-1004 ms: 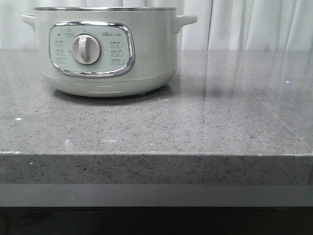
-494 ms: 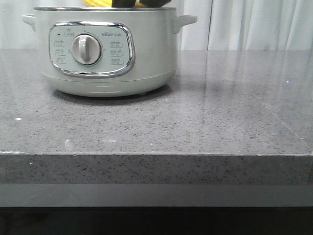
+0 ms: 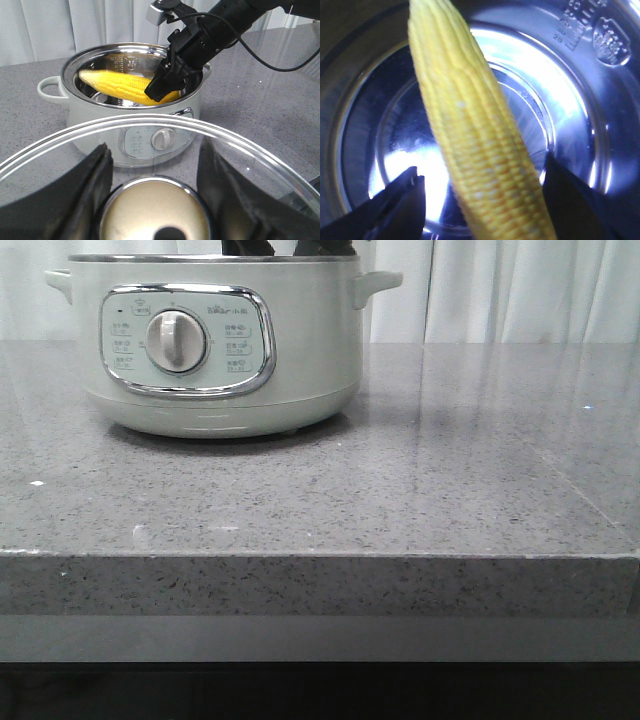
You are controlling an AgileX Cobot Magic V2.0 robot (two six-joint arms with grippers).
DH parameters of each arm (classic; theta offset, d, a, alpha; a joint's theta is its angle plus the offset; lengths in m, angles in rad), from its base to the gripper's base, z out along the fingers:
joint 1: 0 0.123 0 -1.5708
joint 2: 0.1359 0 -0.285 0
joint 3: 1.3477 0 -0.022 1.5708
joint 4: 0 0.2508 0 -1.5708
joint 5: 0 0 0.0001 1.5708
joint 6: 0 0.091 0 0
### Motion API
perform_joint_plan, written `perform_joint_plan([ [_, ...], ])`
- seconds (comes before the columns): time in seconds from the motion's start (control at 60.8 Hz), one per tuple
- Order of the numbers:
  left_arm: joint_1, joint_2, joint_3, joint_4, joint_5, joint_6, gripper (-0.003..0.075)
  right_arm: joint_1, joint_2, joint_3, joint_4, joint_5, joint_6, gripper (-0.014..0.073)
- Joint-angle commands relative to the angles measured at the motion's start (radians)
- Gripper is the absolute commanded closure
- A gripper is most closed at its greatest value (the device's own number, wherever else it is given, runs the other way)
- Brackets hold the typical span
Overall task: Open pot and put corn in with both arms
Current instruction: 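Lower the corn into the pot and open the right gripper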
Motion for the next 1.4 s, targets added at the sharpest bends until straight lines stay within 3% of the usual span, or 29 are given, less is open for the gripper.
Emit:
perform_joint_plan([
  [0.0,-0.005,-0.001,-0.037,-0.016,-0.137,-0.007,0.0472,-0.001,-0.090,-0.035,0.005,-0.044,-0.006,0.0073],
  [0.148,-0.005,-0.001,-0.037,-0.016,-0.137,-0.007,0.0472,-0.003,-0.160,-0.030,0.005,0.018,0.040,0.0073],
  [0.28,-0.005,-0.001,-0.037,-0.016,-0.137,-0.007,0.0472,-0.008,-0.257,0.029,0.005,-0.028,0.048,0.0073],
  [0.806,-0.005,-0.001,-0.037,-0.016,-0.137,-0.007,0.0472,-0.008,-0.860,0.677,0.017,-0.325,0.047,0.0073],
  [1.382,-0.005,-0.001,-0.037,-0.016,-0.137,-0.007,0.0472,-0.008,-1.390,1.148,0.019,-0.366,0.047,0.0073],
])
